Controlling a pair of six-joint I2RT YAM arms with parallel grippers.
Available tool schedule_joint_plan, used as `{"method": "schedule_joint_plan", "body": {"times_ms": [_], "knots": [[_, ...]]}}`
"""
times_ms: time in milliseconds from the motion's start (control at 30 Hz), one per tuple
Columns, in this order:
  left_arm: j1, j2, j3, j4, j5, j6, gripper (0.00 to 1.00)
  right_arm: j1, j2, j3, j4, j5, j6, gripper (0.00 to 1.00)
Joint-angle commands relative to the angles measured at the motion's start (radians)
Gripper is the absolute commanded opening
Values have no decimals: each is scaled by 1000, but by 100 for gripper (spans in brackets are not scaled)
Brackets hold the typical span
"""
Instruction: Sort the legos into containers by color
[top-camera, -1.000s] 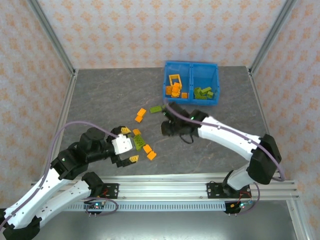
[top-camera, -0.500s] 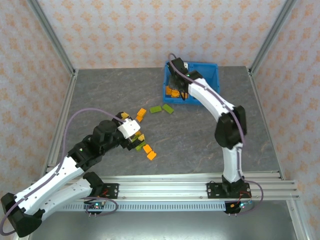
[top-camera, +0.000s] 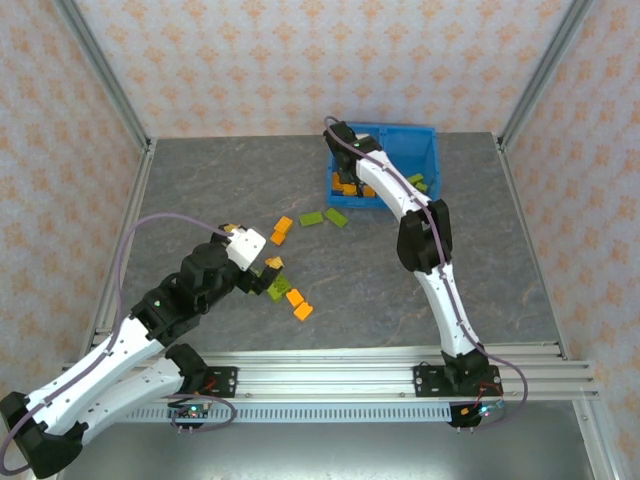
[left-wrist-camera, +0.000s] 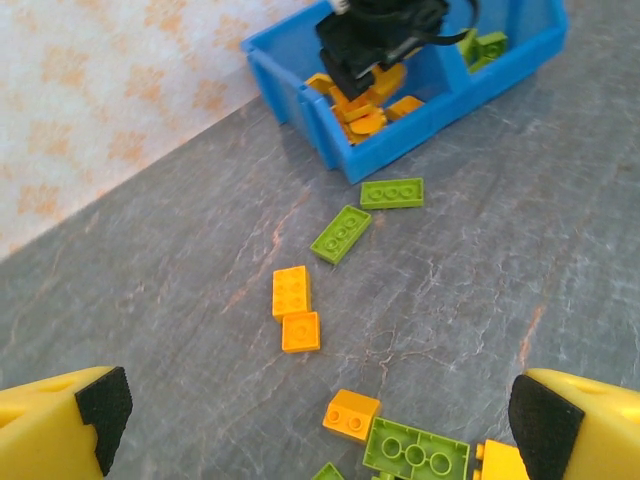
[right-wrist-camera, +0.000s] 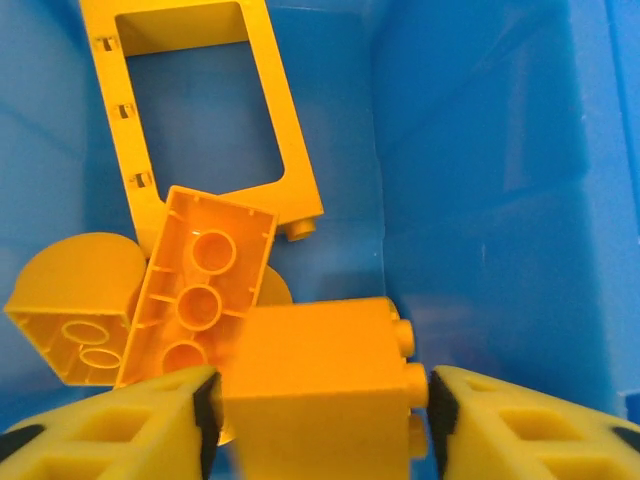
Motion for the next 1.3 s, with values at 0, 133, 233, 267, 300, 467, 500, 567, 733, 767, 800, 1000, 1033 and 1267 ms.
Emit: {"method": "schedule_joint_plan", "body": {"times_ms": [0,133,233,267,300,467,500,567,733,767,800,1000,1033,1267], "knots": [[7,40,1,-35,-112,-176,100,1,-73,36,-44,1,6,61],[53,154,75,-87,-120,-295,100,2,-168,28,-52,-31,17,61],[107,267,151,-132,-60,-367,100,2,-292,-28,-51,-88,41,61],[122,308,173,-139,-34,-384,100,3,-344,-69,-43,-113,51,62],[140,354,197,-144,-4,-401,100,3,-410,-126,-24,-152,61,62],[229,576,287,-132,125,-454,97,19,-794,-536,144,-402,73,68],[243,622,304,-120,150,-457,95,24,-874,-623,181,-455,70,71],[268,702,334,-96,197,-455,93,36,-1007,-767,227,-551,68,76],[297,915,446,-113,228,-395,89,80,-1231,-979,205,-722,72,83],[301,942,457,-115,231,-383,89,87,-1257,-1002,192,-734,71,84],[308,972,466,-111,241,-371,89,93,-1283,-1029,177,-748,71,85],[336,1081,504,-77,253,-298,80,100,-1380,-1116,155,-780,114,89],[342,1097,510,-71,259,-291,76,101,-1386,-1121,156,-781,116,89],[358,1184,556,-56,373,-267,67,100,-1379,-1126,150,-779,115,92]]}}
